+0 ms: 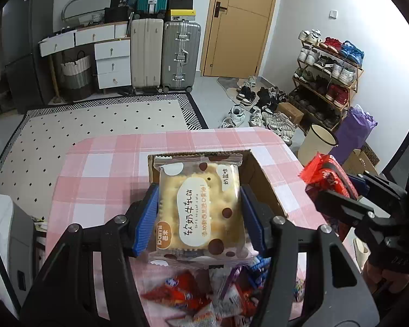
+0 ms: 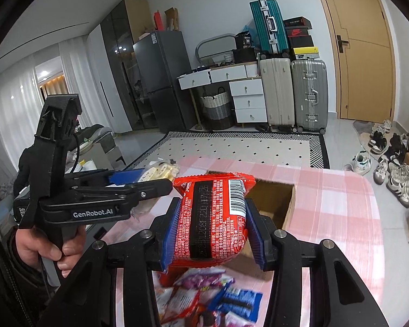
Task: Organize snacks
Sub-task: 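Carry both packs up over the cardboard box with both tools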
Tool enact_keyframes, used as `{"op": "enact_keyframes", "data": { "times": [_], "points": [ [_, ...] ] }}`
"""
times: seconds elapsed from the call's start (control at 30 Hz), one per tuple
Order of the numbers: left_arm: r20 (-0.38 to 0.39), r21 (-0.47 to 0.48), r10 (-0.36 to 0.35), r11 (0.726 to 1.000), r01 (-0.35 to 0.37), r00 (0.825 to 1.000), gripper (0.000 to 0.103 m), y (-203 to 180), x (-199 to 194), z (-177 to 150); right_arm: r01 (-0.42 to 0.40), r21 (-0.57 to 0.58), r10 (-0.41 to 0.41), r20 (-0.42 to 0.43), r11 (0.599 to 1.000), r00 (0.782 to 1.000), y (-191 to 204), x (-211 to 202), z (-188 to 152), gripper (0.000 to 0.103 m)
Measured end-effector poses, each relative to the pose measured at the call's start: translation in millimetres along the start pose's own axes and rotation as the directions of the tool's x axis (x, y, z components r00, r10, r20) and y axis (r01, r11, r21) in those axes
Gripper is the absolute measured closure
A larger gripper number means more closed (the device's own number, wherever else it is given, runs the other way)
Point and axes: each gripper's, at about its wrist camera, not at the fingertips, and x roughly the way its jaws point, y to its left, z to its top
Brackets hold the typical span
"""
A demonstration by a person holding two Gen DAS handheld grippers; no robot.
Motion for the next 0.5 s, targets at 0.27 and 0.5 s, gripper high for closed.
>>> {"op": "enact_keyframes", "data": {
  "times": [0.27,0.5],
  "points": [
    [-0.045,0.013,-0.002,1.000,0.003,0.999,0.048,0,58,19,-0.003,-0.002,0.003,-0.039,1.000,0.999,-13,45,7,0.058],
    [-0.101,0.001,-0.010,1.000,0.011,0.995,0.048,2,108,15,0.032,0.028,-0.030,-0.082,0.999,0.996,-34,80,-2,0.058]
  ]
}}
